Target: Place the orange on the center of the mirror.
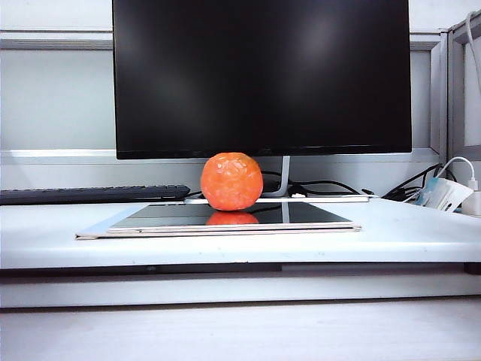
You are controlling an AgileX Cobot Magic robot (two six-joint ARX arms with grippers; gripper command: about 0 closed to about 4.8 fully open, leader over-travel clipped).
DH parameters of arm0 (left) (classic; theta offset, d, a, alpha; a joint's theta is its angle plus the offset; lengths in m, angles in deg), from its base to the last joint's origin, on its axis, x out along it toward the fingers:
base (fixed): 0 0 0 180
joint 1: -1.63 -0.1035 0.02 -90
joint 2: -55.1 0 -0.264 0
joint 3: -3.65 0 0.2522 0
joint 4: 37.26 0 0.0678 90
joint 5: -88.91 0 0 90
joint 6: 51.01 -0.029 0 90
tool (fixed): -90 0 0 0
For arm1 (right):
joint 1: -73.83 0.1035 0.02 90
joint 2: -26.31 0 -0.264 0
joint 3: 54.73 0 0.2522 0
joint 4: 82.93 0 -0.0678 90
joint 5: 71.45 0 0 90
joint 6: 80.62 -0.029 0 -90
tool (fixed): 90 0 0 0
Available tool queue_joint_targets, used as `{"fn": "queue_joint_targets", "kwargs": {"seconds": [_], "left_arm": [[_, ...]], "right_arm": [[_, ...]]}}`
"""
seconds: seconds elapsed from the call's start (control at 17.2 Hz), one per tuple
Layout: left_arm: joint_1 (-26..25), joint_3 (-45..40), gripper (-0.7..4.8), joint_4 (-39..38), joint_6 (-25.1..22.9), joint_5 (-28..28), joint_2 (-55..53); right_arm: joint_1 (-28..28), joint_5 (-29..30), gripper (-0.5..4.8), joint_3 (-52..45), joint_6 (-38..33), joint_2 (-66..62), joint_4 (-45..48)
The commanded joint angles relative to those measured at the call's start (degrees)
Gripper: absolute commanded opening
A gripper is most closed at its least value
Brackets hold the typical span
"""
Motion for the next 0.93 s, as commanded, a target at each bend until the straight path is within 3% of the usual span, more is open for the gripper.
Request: {"fn": "queue_joint_targets", "kwargs": {"seconds": [0.06,0.23,0.93], "left_arm": [[0.0,0.1,-0.05,0.7,-0.2,0.2,0.0],[0.0,0.1,-0.05,0.7,-0.2,0.2,0.0],[0.0,0.1,-0.05,0.7,-0.2,0.2,0.0]], "right_arm": [[-3.1,3.1,-0.04,-0.2,-0.2,0.0,1.3],[-5.1,6.5,-0.04,-0.2,-0.2,0.0,-0.2],[-5.0,7.0,-0.04,-0.2,-0.7,0.0,-0.3]]}}
